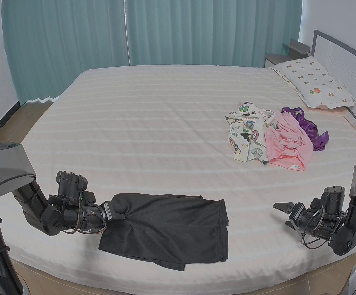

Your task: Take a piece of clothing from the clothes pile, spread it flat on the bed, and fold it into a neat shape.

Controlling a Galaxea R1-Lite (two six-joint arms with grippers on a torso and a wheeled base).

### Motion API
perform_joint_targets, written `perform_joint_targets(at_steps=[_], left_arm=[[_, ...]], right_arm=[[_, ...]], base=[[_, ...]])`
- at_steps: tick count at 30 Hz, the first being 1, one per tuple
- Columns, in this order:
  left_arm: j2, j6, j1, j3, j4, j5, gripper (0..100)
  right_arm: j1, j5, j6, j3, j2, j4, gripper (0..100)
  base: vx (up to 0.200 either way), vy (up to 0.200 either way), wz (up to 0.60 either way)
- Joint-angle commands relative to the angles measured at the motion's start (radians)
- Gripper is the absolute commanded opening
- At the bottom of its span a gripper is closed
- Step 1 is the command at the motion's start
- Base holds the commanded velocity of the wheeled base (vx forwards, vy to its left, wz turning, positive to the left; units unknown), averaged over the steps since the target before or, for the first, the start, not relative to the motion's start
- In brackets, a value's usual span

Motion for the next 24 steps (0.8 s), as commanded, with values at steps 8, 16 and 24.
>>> perform_joint_targets(at_steps=[8,16,24], left_arm=[[-0.003,0.0,0.038,0.004,0.001,0.0,0],[-0.003,-0.002,0.041,0.004,0.004,-0.002,0],[0.0,0.001,0.043,0.006,0.001,0.0,0]], right_arm=[[0.0,0.0,0.0,0.001,0.001,0.0,100],[0.0,0.0,0.0,0.001,0.002,0.0,100],[0.0,0.0,0.0,0.001,0.002,0.0,100]], base=[[0.0,0.2,0.0],[0.0,0.2,0.0],[0.0,0.2,0.0]])
